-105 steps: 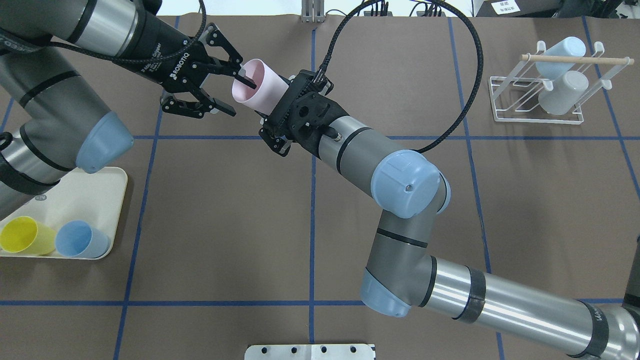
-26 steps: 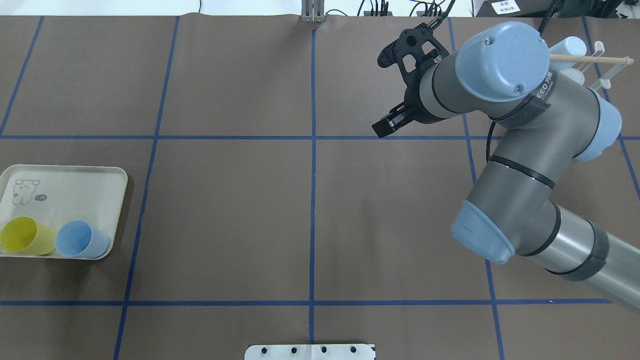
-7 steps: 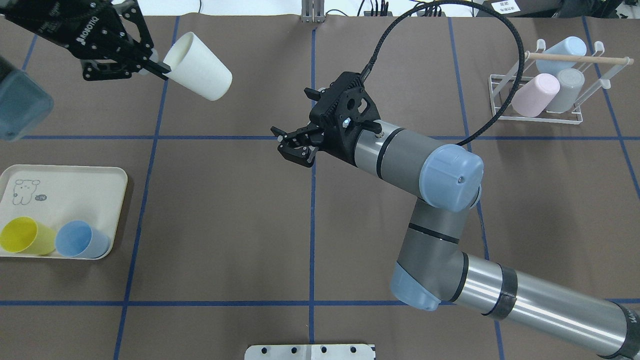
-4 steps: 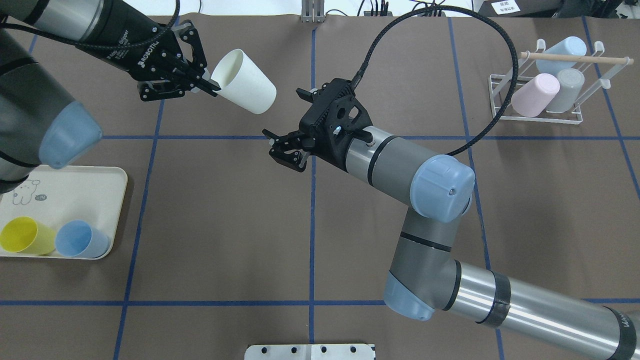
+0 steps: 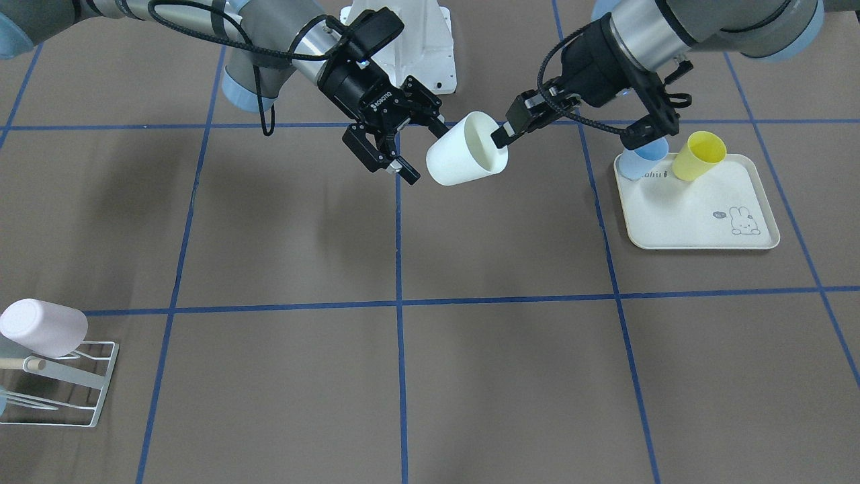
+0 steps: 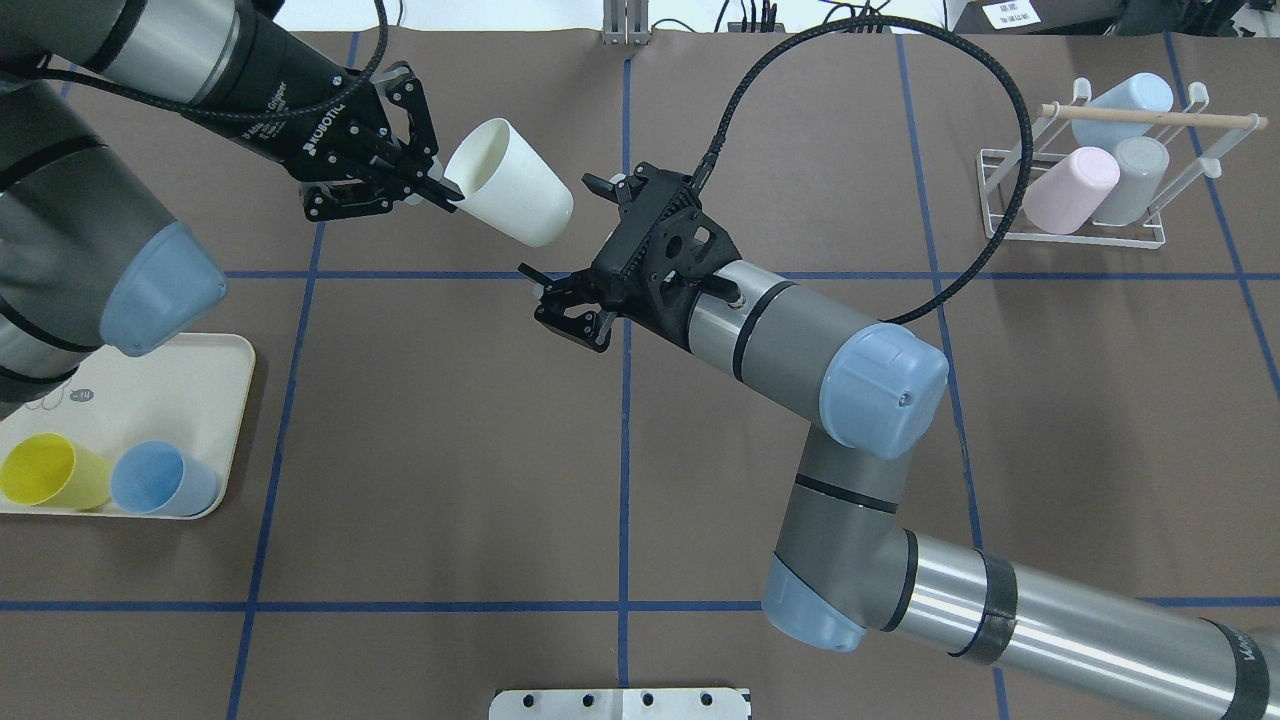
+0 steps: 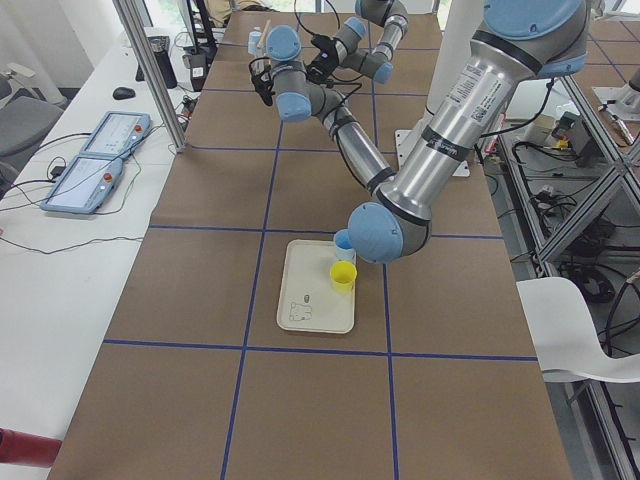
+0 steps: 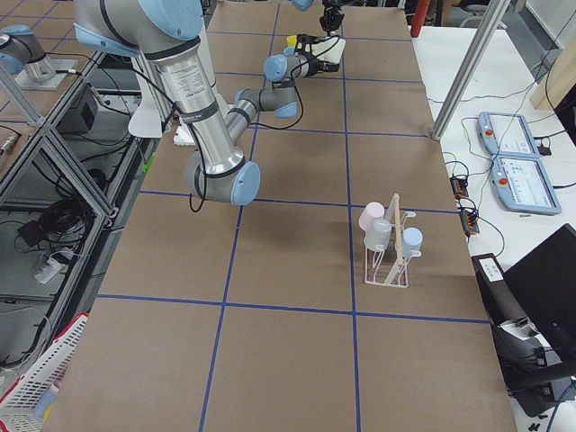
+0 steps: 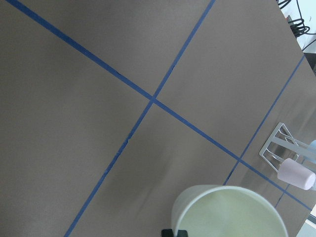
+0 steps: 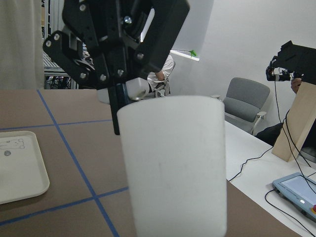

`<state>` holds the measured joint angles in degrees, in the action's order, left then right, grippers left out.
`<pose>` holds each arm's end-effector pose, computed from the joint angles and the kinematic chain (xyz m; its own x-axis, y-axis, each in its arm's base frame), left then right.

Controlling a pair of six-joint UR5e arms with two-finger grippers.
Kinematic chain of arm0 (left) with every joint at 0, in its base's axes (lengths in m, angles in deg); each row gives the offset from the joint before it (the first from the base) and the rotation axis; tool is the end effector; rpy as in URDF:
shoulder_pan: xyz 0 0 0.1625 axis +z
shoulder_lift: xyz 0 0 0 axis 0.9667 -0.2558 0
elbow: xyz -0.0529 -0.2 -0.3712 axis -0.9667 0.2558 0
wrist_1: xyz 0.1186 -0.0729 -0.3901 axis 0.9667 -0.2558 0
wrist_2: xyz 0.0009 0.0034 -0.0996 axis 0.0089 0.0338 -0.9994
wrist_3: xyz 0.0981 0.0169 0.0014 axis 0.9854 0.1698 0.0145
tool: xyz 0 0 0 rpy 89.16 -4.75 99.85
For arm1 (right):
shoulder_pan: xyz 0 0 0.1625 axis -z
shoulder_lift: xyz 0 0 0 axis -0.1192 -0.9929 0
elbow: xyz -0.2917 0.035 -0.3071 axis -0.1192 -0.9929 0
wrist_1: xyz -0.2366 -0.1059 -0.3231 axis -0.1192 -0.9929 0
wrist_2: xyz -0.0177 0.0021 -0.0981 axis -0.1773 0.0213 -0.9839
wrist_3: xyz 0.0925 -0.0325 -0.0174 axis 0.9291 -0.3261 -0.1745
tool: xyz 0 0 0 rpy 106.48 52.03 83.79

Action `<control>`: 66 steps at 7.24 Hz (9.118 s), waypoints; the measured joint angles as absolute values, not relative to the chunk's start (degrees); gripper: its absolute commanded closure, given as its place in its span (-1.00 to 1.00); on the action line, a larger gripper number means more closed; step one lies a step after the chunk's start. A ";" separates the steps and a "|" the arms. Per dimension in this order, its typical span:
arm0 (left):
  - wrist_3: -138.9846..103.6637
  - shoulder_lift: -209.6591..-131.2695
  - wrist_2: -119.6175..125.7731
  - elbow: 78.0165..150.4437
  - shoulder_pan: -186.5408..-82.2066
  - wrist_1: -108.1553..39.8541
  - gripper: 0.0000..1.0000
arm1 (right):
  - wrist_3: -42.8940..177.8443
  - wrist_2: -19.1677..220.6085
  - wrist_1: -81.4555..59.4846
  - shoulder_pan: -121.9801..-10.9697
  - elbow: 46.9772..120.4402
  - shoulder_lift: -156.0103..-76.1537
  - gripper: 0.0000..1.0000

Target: Transfer IKEA cup to right arm and place on rack

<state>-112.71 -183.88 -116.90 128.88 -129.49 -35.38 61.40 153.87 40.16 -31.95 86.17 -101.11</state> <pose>0.2903 -0.4991 0.1426 0.1104 -0.5149 -0.8501 0.1057 0.8566 -0.5050 -0.4862 -0.4014 0.1338 0.5687 -0.7881 0.2354 -0.3419 0.0338 0.9391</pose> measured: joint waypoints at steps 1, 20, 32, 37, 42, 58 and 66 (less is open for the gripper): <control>-112.71 -183.97 -116.89 128.89 -128.91 -35.38 1.00 | 60.57 153.74 40.55 -31.92 86.17 -101.12 -0.98; -91.18 -175.43 -110.20 128.91 -132.79 -34.19 -0.99 | 53.53 150.72 -3.46 -39.68 100.09 -101.99 0.63; -74.78 -170.21 -102.91 129.61 -132.04 -28.34 -1.00 | -35.21 145.81 -16.84 -66.42 104.39 -134.31 0.42; -74.91 -170.32 -103.26 129.69 -131.96 -28.45 -1.00 | -37.45 135.00 -16.77 -60.88 95.29 -133.17 0.44; -74.91 -170.38 -103.33 129.78 -131.98 -28.67 -1.00 | -37.92 132.75 -16.69 -59.48 91.60 -130.26 0.43; -75.00 -170.85 -103.27 129.87 -131.96 -28.70 -1.00 | -38.55 129.82 -8.56 -58.18 82.49 -127.88 -0.96; -73.16 -168.86 -103.09 131.86 -132.92 -28.25 -1.00 | -26.94 139.70 -8.75 -59.08 92.69 -127.22 -0.96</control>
